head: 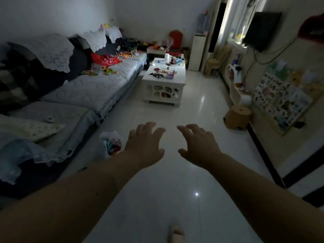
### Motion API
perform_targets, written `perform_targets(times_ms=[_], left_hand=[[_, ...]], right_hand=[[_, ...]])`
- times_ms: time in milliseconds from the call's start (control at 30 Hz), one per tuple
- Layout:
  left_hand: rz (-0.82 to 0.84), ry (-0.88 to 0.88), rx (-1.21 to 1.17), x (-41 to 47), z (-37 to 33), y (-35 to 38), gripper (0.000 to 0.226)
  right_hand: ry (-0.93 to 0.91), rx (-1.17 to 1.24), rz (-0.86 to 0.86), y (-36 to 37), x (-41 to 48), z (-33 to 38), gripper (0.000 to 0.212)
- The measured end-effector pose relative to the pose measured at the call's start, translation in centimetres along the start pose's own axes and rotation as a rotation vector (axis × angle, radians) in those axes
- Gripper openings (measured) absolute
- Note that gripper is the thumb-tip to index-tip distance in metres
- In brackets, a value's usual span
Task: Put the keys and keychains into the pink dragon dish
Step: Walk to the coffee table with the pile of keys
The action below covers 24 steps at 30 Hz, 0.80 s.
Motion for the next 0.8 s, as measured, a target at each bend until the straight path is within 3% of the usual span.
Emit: perform_targets(times_ms=[500,800], left_hand=[[0.004,-0.127,0.058,23.4,4.3,6.4,0.067],[-0.044,-0.166,0.064,34.3,11.6,5.5,0.066]], right_hand=[[-0.154,-0.032,0.052,9.3,20.9,-10.7,0.081],[-0.201,0.009,0.043,12.6,34.7,-9.9,0.079]])
Point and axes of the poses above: each hand's wrist, its own x-axis towards the middle knuckle, its own y-axis out of the palm, z = x × y, the point moved 8 cm from there along x, towards the middle knuckle, and after that the axes turned 14 degrees about -x, right-handed, at the moved point
